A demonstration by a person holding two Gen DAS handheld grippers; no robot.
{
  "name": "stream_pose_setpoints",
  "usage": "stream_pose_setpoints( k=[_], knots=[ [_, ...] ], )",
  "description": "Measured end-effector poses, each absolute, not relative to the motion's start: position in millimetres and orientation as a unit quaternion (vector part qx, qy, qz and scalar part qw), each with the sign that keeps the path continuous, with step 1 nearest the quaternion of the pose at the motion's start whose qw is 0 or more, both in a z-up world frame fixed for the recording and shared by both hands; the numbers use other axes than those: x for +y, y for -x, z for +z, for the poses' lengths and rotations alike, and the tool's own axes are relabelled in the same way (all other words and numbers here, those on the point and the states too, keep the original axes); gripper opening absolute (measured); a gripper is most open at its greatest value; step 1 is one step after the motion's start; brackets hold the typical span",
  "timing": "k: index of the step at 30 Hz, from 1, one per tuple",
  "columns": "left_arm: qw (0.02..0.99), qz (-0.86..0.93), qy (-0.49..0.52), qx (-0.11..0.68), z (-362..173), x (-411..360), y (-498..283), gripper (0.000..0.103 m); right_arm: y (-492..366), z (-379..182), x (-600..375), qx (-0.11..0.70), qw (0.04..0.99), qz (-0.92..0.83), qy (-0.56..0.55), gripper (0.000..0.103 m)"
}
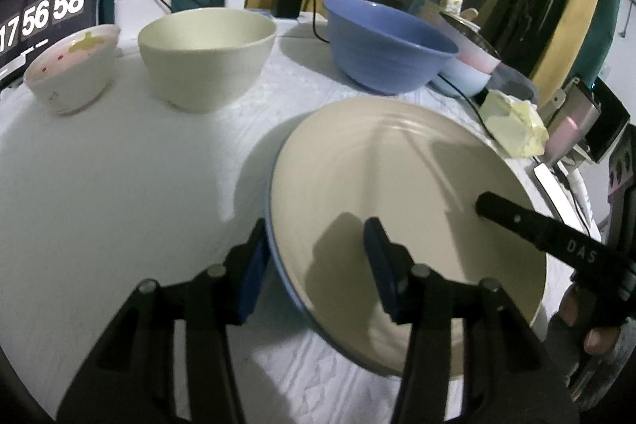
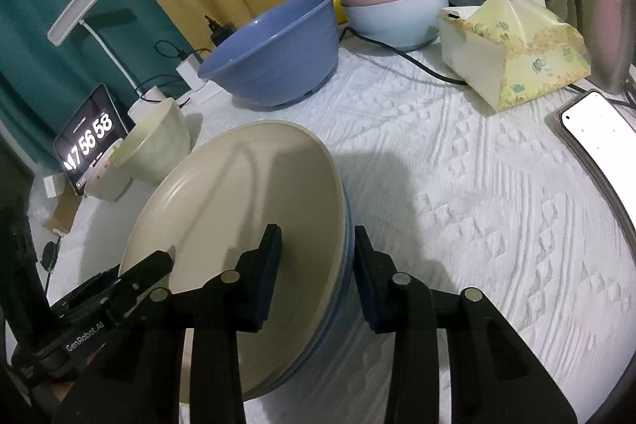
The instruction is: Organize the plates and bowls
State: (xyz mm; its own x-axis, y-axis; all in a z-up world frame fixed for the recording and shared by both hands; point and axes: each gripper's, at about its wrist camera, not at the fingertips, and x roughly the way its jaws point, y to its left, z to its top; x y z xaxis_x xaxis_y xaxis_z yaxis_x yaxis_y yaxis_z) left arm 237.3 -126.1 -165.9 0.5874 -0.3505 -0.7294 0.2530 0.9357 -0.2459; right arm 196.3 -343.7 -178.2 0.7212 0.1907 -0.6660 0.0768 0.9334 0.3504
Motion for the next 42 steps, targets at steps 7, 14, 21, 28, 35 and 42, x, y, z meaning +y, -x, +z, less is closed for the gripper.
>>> stream_pose_setpoints(
  k=[7, 14, 21, 28, 35, 42],
  knots=[
    [0.893, -0.160, 0.055, 0.417, -163, -109, -226, 0.048, -192, -177, -329, 0.375, 0.909, 0.037, -0.176, 0.038],
    [0.898, -0.140, 0.064, 0.413, -161, -77, -216, 0.048, -193, -171, -299, 0.378, 0.911, 0.050, -0.160, 0.038],
    [0.900, -0.123, 0.082, 0.410, -161, -45, -207, 0.048, -196, -168, -267, 0.380, 0.911, 0.073, -0.139, 0.038],
    [0.903, -0.099, 0.106, 0.405, -160, -12, -201, 0.048, -201, -163, -233, 0.384, 0.911, 0.094, -0.117, 0.038],
    [0.909, -0.069, 0.120, 0.392, -157, 22, -195, 0.048, -209, -159, -199, 0.384, 0.910, 0.120, -0.098, 0.038],
    [0.909, -0.039, 0.136, 0.391, -161, 54, -195, 0.048, -222, -159, -162, 0.390, 0.906, 0.142, -0.079, 0.038]
  ],
)
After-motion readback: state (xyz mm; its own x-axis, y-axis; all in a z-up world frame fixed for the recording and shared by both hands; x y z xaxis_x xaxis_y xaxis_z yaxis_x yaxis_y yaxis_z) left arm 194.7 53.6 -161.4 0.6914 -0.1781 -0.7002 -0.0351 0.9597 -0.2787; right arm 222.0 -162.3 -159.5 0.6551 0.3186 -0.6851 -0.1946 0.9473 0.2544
